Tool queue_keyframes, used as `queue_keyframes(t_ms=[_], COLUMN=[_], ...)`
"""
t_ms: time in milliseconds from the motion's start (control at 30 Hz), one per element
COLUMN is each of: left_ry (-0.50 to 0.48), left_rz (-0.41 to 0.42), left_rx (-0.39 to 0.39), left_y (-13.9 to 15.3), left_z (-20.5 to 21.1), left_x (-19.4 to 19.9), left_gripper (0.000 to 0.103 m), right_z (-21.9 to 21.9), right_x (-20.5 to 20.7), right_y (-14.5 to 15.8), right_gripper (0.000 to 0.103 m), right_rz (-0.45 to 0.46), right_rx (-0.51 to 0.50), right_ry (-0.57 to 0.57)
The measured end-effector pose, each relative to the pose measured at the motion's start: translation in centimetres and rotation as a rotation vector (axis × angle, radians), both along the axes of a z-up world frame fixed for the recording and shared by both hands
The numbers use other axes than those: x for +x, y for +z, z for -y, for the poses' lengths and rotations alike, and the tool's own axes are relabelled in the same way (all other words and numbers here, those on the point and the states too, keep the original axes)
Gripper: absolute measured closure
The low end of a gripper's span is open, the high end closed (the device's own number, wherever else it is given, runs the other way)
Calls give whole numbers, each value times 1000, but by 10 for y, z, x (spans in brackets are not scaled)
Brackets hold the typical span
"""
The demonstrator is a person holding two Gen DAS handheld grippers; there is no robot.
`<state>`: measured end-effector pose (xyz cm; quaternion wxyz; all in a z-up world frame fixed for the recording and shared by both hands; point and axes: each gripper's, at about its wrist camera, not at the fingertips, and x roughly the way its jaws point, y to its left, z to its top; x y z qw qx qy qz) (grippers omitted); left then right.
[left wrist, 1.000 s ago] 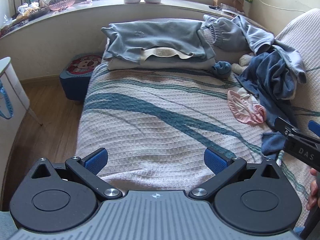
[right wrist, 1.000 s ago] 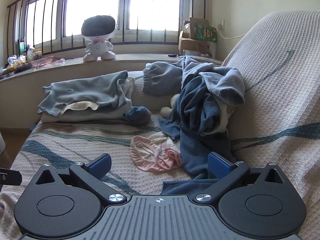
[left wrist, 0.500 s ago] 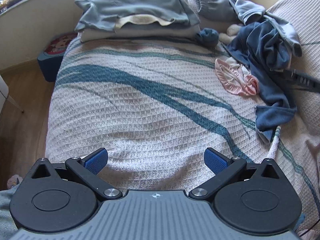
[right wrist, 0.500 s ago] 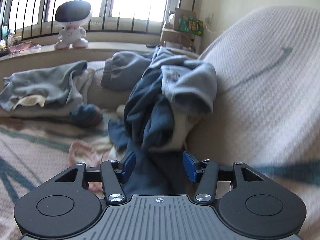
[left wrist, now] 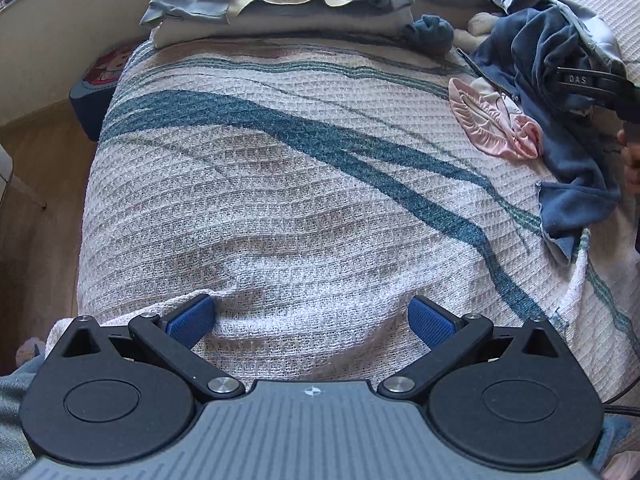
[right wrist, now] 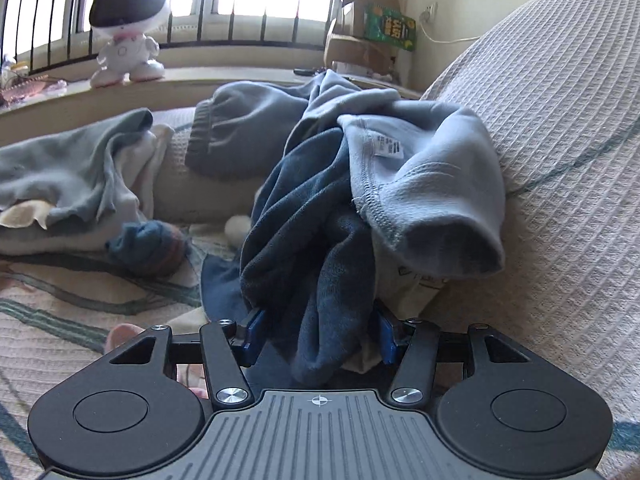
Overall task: Fold clothes
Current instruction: 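Reach the right gripper into the clothes pile and grasp the dark blue sweatpants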
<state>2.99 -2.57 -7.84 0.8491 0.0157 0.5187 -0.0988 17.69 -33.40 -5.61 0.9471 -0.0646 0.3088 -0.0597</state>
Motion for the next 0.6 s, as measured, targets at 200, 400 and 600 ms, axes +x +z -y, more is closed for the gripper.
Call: queue_keyframes(t_ms=[200,400,600], left_ry=[-7,14,43], left_rz=[16,29,50], left_rx=[4,-37,-76], left_y=[0,6,18], left_z=[3,-4,-14], left_x=[1,-1,-6], left_gripper=[0,0,0], right_z=[7,3,-5], right_x=[1,-13,-33], right_y=[-2,11,26], right_gripper=[73,85,90], right_rz=[1,25,71], right_rx=[8,18,62], right_ry=[-29,21,81])
